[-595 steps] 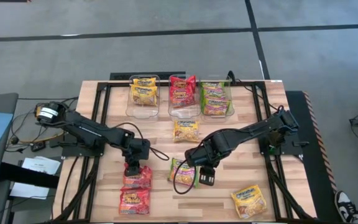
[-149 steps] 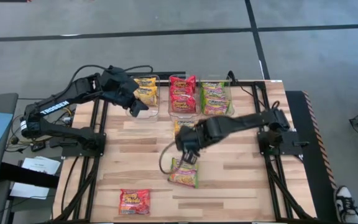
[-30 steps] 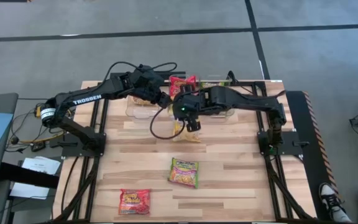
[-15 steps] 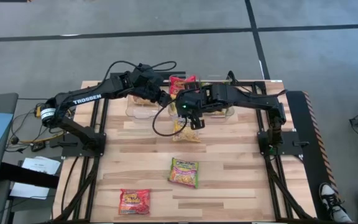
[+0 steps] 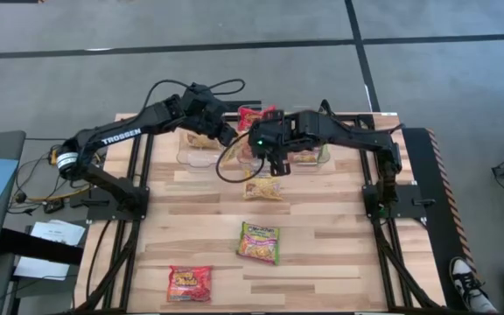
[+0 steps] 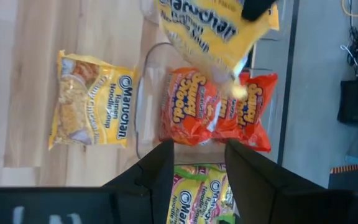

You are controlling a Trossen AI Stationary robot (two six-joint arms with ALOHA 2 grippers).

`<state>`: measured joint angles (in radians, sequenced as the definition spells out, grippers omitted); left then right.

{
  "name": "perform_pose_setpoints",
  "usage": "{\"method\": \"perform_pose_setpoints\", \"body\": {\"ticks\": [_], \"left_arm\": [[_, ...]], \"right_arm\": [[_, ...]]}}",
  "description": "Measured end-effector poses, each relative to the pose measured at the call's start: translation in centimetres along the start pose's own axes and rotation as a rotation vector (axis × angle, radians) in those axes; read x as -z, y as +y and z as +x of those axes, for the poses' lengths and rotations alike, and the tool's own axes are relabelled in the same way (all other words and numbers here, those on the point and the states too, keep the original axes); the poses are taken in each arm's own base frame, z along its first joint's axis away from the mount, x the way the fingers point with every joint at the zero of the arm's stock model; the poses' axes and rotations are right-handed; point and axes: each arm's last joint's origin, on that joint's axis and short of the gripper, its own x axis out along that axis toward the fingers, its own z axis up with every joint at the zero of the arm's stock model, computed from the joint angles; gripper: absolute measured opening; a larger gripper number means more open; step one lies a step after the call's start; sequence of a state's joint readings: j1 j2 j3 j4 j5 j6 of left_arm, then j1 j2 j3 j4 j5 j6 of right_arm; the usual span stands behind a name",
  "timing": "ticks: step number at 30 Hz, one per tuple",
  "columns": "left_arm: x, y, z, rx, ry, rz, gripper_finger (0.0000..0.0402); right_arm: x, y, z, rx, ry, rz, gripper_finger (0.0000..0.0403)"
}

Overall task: Sort Maruchan noodles
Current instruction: Put the yellow noodle pack into the left transparent bin

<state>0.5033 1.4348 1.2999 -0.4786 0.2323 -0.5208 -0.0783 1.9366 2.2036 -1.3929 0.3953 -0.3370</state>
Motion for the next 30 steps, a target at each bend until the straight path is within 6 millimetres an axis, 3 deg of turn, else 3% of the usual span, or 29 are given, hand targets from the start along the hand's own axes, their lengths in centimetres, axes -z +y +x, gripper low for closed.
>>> {"method": "perform_pose_setpoints", "body": {"ticks": [17, 23, 30], "left_arm": [[-0.2, 2.1, -7.6, -0.145, -0.048, 0.076, 0.0], [0.3, 2.1, -8.1, -0.164, -0.016, 0.093, 0.0], [0.4, 2.7, -8.2, -0.304, -0.033, 0.121, 0.0]], "right_arm": [[1.0, -2.0, 0.9, 0.01, 0.043, 0.047, 0.0166], [0.7, -2.9, 1.1, 0.036, -0.004, 0.084, 0.0166], [0.0, -4.3, 1.4, 0.085, -0.112, 0.204, 0.0166]]}}
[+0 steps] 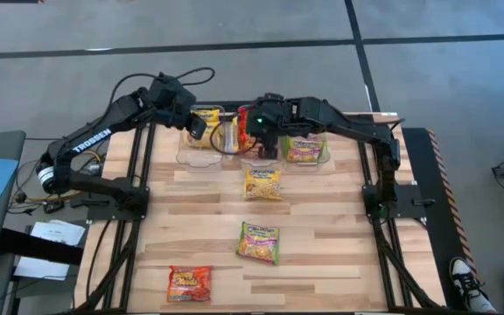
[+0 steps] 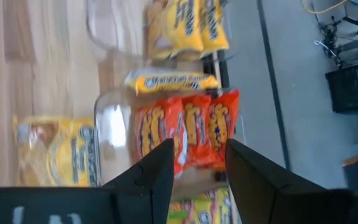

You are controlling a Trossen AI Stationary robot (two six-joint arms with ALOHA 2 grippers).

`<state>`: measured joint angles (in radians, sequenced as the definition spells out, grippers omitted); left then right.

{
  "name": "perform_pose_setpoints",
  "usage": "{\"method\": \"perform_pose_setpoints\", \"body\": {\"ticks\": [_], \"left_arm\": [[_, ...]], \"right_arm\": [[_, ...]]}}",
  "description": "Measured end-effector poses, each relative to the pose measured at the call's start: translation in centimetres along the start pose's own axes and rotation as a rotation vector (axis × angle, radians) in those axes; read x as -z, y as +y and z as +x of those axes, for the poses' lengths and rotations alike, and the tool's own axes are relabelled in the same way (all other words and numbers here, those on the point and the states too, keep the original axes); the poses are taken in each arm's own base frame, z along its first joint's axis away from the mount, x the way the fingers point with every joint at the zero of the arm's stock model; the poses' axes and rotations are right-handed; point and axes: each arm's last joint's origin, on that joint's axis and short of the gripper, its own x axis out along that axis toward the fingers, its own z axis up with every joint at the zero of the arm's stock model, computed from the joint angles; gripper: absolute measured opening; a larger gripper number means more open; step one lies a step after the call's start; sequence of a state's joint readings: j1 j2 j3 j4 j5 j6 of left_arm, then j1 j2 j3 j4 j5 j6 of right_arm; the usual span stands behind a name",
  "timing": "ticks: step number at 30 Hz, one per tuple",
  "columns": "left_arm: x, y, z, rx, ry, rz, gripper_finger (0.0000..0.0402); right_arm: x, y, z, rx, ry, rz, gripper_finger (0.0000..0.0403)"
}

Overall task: Sort Maruchan noodles
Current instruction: Put the yellow noodle pack into the left transparent bin

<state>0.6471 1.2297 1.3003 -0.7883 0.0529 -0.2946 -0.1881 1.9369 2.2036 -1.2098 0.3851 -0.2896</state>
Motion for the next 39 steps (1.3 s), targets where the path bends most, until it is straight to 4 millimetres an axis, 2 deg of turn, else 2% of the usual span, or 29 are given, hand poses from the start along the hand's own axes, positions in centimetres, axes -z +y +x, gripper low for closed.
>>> {"method": "perform_pose_setpoints", "body": {"ticks": [8, 16, 20, 23, 27, 34, 39], "left_arm": [[-0.5, 0.7, -0.1, -0.024, -0.032, 0.132, 0.0014], [-1.9, 0.6, -0.2, 0.045, -0.168, 0.107, 0.0099], [-3.1, 0.4, -0.5, 0.037, -0.306, 0.019, 0.0147], [-3.7, 0.3, -0.5, 0.059, -0.358, -0.055, 0.0167], [-3.8, -0.2, 1.5, 0.087, -0.321, -0.116, 0.0172], [-3.3, 0.0, 6.9, 0.061, -0.179, -0.252, 0.0159], [-2.6, -0.1, 9.9, 0.043, -0.101, -0.259, 0.0147]], "right_arm": [[0.1, -1.4, 0.5, 0.01, -0.024, 0.146, 0.0189], [0.6, -1.5, 0.6, 0.027, 0.026, 0.131, 0.0219], [1.0, -1.4, 0.6, 0.017, 0.065, 0.117, 0.0222], [1.5, -1.3, 0.2, 0.008, 0.107, 0.126, 0.0222], [2.5, -1.6, -0.4, -0.001, 0.175, 0.145, 0.0222], [3.6, -2.0, -0.9, -0.005, 0.263, 0.201, 0.0222], [3.8, -2.0, -1.0, -0.009, 0.275, 0.219, 0.0222]]}}
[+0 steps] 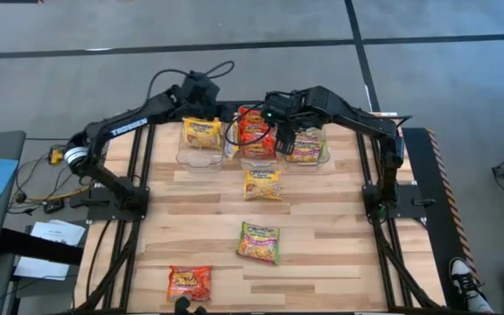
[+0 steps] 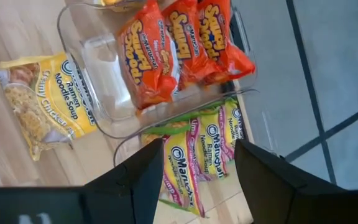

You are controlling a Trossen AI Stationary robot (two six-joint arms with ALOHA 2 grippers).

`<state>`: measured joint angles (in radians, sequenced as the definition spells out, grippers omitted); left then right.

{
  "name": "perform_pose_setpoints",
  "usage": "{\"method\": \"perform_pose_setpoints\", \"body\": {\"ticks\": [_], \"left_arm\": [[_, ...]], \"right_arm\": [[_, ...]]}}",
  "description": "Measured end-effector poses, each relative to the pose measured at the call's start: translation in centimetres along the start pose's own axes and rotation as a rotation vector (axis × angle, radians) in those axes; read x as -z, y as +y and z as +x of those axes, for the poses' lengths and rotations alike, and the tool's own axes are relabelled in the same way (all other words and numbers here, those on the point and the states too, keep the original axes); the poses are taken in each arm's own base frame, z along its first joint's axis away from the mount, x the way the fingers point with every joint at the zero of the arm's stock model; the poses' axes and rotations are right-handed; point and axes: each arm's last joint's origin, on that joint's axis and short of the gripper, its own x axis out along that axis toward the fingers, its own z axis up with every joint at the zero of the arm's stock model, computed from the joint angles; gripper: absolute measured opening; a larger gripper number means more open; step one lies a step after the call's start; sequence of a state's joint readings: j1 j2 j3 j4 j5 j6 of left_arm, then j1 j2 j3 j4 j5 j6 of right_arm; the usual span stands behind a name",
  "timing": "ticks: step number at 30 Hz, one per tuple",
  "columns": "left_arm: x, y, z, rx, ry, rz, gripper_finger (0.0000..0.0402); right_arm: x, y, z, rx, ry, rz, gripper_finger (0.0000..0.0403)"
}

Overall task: Sort Maruchan noodles
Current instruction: Put the yellow noodle pack into the left transparent bin

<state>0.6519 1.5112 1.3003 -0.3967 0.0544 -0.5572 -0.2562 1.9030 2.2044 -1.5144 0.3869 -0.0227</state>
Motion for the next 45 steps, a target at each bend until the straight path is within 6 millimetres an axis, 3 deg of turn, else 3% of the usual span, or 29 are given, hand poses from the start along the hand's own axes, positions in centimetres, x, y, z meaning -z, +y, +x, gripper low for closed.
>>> {"method": "perform_pose_setpoints", "body": {"ticks": [14, 27, 37, 45], "left_arm": [[3.0, 0.2, 5.5, -0.101, 0.127, 0.02, 0.0144], [3.5, 0.6, 6.1, -0.205, 0.116, 0.025, 0.0143], [5.1, 0.7, 8.2, -0.227, 0.18, 0.029, 0.0143], [5.3, 0.8, 8.1, -0.274, 0.172, 0.028, 0.0143]], "right_arm": [[0.0, 0.1, 0.0, -0.048, -0.005, 0.001, 0.0222], [-0.1, 0.4, -0.1, -0.054, -0.007, 0.0, 0.0222], [-0.1, 0.4, -0.1, -0.053, -0.006, 0.013, 0.0222], [-0.1, 0.5, -0.1, -0.097, -0.006, 0.019, 0.0222]]}}
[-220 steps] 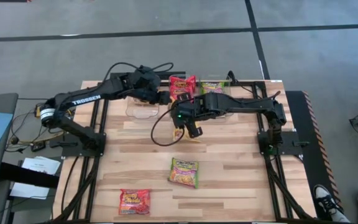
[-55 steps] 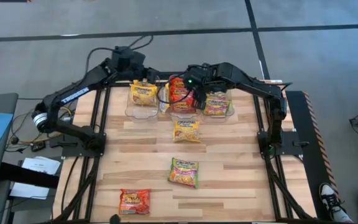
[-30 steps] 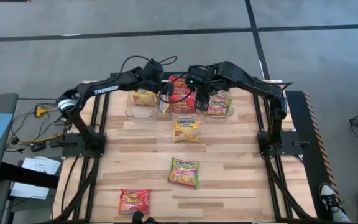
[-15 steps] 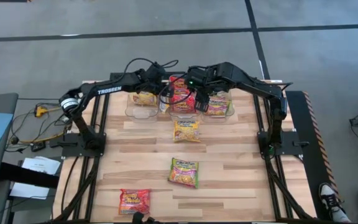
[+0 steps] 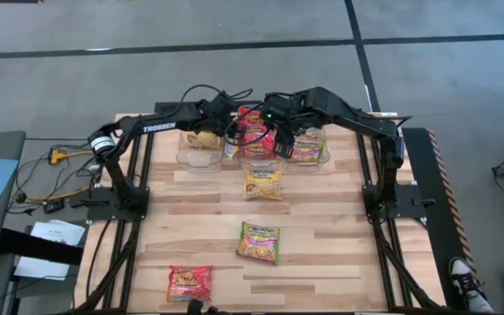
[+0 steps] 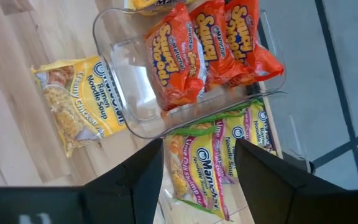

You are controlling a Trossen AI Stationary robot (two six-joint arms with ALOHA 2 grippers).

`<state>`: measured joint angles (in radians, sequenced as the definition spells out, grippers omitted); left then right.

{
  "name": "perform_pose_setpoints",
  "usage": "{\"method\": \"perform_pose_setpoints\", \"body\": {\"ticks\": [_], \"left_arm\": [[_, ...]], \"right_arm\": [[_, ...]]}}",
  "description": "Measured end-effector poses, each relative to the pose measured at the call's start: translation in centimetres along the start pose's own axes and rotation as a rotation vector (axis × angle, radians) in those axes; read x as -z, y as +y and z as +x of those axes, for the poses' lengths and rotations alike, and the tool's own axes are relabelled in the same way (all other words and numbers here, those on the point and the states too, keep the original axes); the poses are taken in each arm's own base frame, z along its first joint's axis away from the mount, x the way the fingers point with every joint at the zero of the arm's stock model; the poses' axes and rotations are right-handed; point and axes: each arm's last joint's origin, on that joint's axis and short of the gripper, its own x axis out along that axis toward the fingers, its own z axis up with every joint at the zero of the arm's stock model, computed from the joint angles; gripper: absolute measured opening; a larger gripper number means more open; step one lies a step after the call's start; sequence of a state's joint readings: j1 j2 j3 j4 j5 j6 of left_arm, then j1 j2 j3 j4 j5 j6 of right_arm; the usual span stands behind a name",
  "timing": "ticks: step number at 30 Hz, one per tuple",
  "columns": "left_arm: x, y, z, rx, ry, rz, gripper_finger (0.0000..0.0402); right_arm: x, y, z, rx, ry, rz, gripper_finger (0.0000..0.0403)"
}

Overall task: Sort Maruchan noodles
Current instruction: Put the yellow noodle pack into the left transparent bin

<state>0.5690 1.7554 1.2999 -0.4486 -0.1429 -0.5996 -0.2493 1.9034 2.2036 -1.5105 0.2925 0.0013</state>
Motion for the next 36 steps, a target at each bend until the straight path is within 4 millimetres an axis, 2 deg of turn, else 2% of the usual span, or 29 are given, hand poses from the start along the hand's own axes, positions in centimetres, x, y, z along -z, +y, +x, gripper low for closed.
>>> {"method": "perform_pose_setpoints", "body": {"ticks": [20, 24, 36], "left_arm": [[1.1, -0.5, 1.9, -0.012, 0.054, -0.006, 0.0141], [1.1, -0.5, 1.9, -0.016, 0.051, -0.004, 0.0124], [1.2, -0.4, 2.0, -0.027, 0.056, 0.038, 0.0038]], "right_arm": [[0.0, 0.0, 0.0, -0.008, 0.0, -0.001, 0.0222], [0.0, 0.0, 0.0, -0.008, 0.0, -0.001, 0.0222], [0.0, 0.0, 0.0, -0.008, 0.0, -0.001, 0.0222]]}}
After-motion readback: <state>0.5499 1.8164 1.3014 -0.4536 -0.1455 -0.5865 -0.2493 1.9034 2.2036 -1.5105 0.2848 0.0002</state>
